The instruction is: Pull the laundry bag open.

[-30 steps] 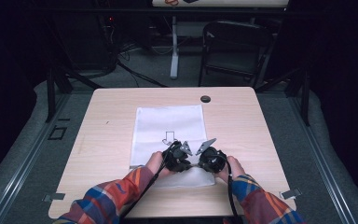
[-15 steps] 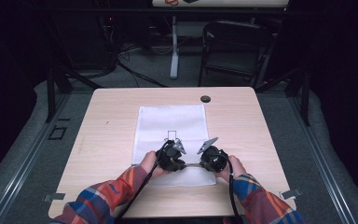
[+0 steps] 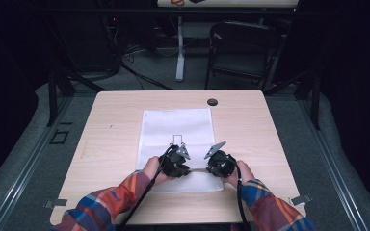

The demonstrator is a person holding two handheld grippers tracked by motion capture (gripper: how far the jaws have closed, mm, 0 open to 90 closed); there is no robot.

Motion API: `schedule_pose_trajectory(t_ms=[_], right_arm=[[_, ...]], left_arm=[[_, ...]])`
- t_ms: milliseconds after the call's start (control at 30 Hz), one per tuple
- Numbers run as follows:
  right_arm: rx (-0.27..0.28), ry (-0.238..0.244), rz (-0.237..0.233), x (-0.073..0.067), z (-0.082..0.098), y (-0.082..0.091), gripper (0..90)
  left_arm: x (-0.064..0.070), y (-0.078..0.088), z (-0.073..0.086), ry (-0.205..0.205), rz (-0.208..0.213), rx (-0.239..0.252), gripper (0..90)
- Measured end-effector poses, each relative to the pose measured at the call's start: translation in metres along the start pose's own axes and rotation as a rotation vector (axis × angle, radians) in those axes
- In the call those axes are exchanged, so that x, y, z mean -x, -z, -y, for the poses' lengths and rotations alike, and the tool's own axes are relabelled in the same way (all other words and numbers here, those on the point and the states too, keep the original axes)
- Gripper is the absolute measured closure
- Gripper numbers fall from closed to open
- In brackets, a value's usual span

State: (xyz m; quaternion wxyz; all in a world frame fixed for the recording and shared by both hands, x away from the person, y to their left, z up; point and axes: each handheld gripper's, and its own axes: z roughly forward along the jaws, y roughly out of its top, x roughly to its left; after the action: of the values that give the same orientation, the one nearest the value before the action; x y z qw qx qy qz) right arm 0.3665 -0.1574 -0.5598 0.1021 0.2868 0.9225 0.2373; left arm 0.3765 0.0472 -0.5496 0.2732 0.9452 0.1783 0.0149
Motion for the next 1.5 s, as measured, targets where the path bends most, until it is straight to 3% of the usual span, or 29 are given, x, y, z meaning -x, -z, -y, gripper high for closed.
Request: schedule_pose_trajectory(t_ms=[233,267,300,367,467,533,633,667,733,767,833,967,1033,1167,1233,1300,1500], right_arm=[[-0.008,-0.003,-0.015,0.0,-0.001,0.0,90.0],[-0.007,-0.005,-0.016,-0.001,0.0,0.0,90.0],[-0.008,-0.007,-0.007,-0.001,0.0,0.0,90.0],[-0.03,0.009,0.032,0.001,0.001,0.002,90.0],[-0.009,-0.025,0.013,0.007,0.006,0.004,90.0],[-0.025,-0.019,0.014,0.007,0.004,0.004,90.0],[-0.024,-0.014,0.029,0.005,0.003,0.003,90.0],[-0.025,-0.02,0.03,0.005,0.004,0.003,90.0],[-0.023,-0.031,0.018,0.007,0.004,0.004,90.0],[-0.023,-0.034,0.017,0.007,0.004,0.003,90.0],[-0.032,-0.021,0.017,0.007,0.003,0.004,90.0],[-0.03,-0.023,0.009,0.006,0.002,0.003,90.0],[-0.033,-0.023,0.011,0.005,0.002,0.003,90.0],[-0.029,-0.026,0.011,0.005,0.002,0.003,90.0],[-0.028,-0.025,0.004,0.005,0.002,0.003,90.0],[-0.029,-0.022,0.005,0.005,0.002,0.003,90.0],[-0.028,-0.023,0.009,0.006,0.003,0.003,90.0]], left_arm=[[-0.004,0.004,0.006,0.024,0.019,0.007,81.3],[-0.004,0.006,0.007,0.021,-0.008,-0.003,81.4],[-0.007,0.008,0.01,0.024,-0.034,0.004,90.0],[-0.017,0.015,0.018,0.076,-0.032,0.029,90.0],[-0.021,0.02,0.026,0.095,-0.029,0.022,90.0],[-0.02,0.019,0.026,0.093,-0.023,0.027,90.0],[-0.016,0.015,0.022,0.092,-0.009,0.039,79.1],[-0.015,0.013,0.02,0.076,0.008,0.046,78.0],[-0.011,0.007,0.014,0.057,-0.007,0.049,70.6],[-0.01,0.003,0.011,0.051,0.013,0.051,68.7],[-0.008,-0.002,0.005,0.036,0.007,0.054,62.6],[-0.003,-0.014,-0.007,-0.003,0.038,0.068,59.9],[0.0,-0.019,-0.014,-0.025,0.032,0.074,59.2],[0.003,-0.029,-0.028,-0.055,0.051,0.069,62.1],[0.006,-0.033,-0.031,-0.072,0.024,0.041,65.9],[0.005,-0.032,-0.031,-0.066,0.035,0.057,77.6],[-0.002,-0.021,-0.023,-0.039,0.053,0.061,80.7]])
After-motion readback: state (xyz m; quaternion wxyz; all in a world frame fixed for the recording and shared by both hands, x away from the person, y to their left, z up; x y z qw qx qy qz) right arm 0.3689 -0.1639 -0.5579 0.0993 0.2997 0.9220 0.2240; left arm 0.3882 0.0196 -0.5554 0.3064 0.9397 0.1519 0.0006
